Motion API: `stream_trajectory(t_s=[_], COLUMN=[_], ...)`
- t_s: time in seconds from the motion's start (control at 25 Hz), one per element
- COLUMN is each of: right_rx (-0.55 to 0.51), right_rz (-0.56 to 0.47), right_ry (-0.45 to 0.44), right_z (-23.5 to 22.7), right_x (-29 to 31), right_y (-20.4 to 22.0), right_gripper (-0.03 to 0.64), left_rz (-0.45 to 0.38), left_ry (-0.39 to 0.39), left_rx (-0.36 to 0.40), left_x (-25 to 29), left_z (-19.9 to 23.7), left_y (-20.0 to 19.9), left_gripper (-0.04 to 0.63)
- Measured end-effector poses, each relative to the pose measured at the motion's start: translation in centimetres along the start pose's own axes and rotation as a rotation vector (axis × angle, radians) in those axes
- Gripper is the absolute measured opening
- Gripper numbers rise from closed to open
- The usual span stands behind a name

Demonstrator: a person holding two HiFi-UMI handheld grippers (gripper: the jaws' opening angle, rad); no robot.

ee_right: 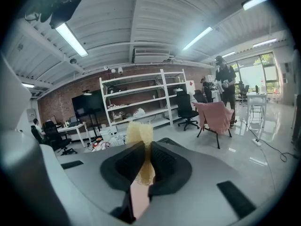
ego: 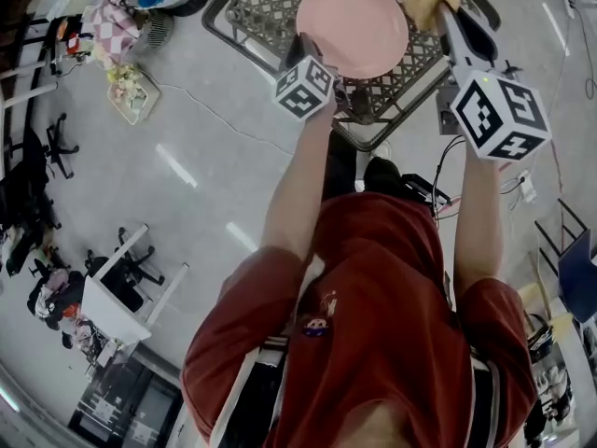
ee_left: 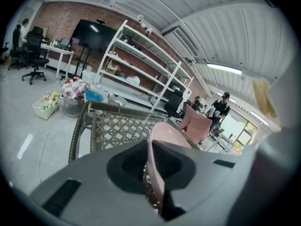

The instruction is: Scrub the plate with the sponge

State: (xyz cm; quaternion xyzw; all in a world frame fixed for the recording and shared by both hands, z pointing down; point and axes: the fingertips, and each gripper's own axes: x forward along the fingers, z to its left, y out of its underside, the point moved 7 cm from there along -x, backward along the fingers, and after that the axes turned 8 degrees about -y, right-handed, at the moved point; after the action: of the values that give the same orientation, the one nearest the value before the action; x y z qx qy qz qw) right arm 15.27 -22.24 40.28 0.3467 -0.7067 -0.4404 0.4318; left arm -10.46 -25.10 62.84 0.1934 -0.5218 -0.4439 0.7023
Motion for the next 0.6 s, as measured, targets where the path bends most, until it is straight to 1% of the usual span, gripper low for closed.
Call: stream_trajectory(t_s=[0.6], right_rx=[0.03], right_rz=[0.054], right_ry=[0.029], right_z=[-1.4], right_x=[1.5], right_y=[2.8], right_gripper=[0.044], left_rz=[0.127], left_ry=[-0.071], left_rx=[-0.003], left_x=[3.6], left_z=[1.9], left_y=[4.1], left_gripper=[0.025])
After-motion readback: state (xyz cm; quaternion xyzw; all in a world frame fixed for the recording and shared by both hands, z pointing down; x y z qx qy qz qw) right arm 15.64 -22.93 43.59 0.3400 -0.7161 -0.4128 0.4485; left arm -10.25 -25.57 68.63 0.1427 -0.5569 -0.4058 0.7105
